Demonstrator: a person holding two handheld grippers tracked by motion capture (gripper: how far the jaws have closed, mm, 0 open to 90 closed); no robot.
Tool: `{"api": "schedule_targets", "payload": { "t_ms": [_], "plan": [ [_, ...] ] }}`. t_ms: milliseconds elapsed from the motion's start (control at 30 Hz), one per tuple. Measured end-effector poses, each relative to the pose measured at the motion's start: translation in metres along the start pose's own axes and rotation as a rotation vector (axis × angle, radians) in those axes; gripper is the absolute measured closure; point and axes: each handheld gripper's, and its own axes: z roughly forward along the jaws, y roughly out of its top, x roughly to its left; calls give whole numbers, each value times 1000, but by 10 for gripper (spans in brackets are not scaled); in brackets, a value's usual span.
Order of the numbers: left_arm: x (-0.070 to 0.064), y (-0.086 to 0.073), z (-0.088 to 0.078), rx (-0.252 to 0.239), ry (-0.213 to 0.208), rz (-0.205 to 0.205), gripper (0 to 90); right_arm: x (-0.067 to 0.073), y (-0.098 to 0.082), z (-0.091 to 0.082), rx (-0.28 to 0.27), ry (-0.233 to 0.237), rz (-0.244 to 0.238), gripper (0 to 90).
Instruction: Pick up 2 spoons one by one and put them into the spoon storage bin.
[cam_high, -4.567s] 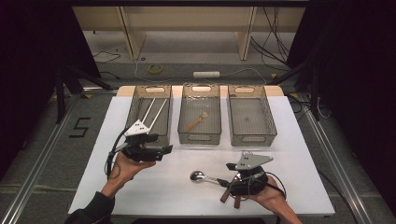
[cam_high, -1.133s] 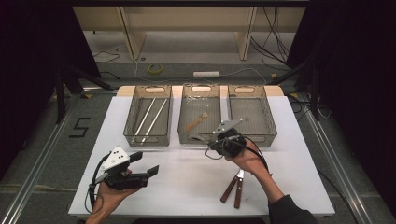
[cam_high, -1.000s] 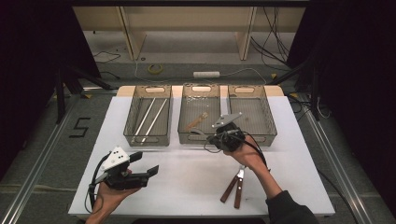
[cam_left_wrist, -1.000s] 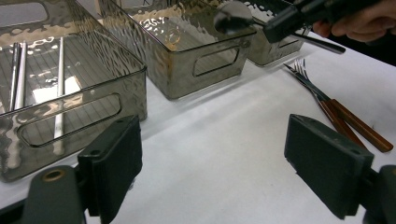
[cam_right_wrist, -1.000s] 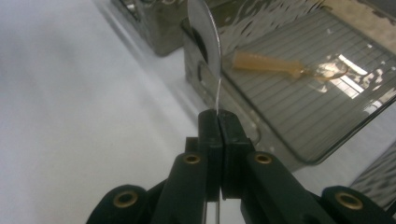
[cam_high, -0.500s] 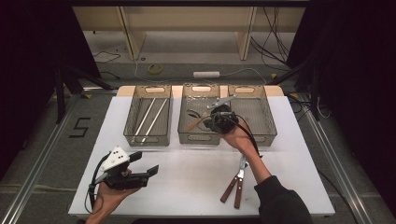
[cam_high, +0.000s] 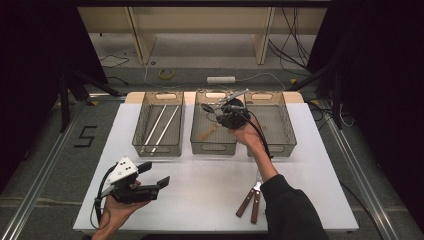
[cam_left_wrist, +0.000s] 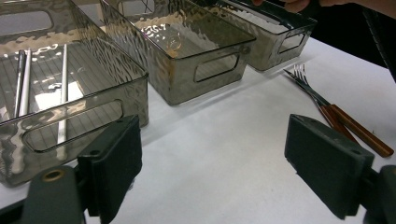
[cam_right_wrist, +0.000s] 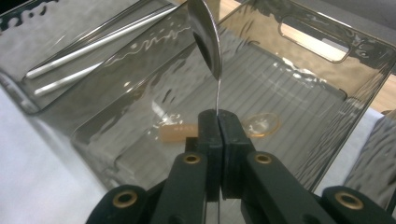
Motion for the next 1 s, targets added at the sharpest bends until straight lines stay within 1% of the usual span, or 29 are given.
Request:
{"api": "schedule_targets", "payload": {
  "t_ms": [267,533,633,700,800,900,1000],
  "plan": [
    [-1,0,0,5,-4,8,184,-4,9,10,1,-23,11,896],
    [-2,0,1,6,-8,9,184,-6,9,19,27,-32,12,895],
    [-2,0,1,5,-7,7,184,-6,9,23,29,-31,16,895],
    [-2,0,1,6,-7,9,184,-6,10,25,33,-38,9,895],
    [-3,0,1,6,-7,8,184,-7,10,29,36,-36,24,895],
    [-3,0,1,7,-7,10,184,-6,9,33,45,-41,16,894],
    [-3,0,1,10,-9,18,184,-6,9,36,41,-36,26,894]
  ]
}}
